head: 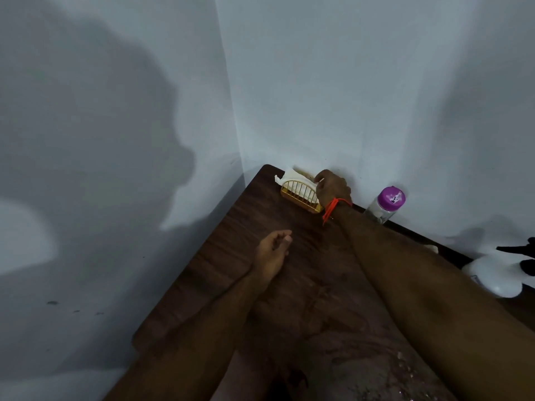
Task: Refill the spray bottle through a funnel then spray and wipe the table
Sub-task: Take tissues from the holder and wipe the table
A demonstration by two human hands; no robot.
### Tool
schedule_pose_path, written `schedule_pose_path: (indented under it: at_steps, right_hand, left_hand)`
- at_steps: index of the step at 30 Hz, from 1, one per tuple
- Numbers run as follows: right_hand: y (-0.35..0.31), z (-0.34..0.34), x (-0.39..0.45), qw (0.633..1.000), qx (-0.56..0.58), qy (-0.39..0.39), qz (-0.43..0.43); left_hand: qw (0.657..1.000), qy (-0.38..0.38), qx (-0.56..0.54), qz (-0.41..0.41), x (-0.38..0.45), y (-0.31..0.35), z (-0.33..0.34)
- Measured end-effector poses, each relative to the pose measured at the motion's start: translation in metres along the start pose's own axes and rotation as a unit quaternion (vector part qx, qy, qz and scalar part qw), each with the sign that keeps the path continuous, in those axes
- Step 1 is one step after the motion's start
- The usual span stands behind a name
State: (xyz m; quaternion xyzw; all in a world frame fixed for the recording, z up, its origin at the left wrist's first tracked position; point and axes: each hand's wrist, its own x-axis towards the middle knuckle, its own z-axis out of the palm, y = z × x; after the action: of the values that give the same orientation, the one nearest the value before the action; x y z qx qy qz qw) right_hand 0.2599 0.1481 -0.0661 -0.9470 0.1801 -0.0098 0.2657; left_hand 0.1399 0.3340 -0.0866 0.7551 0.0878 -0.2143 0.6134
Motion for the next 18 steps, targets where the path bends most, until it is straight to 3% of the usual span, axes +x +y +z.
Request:
schedule_pose_path:
  at_steps: [4,14,18]
  right_hand:
    - [-0.001,-0.002,0.000,0.998,0.043,0.034,0.000]
    - [0.004,0.007,0.005,0.992,-0.119,-0.021,0.030]
    - [-0.001,0.007,0.005,0.998,-0.066,0.021,0.005]
  left_hand:
    - [1.000,0.003,0.004,-0.004,0.002,0.000,-0.003]
    - [1.000,-0.007,0.003,-0.012,0.000,-0.003,-0.004]
    - [1.000,0.003,0.016,-0.012,0.002,-0.008,-0.011]
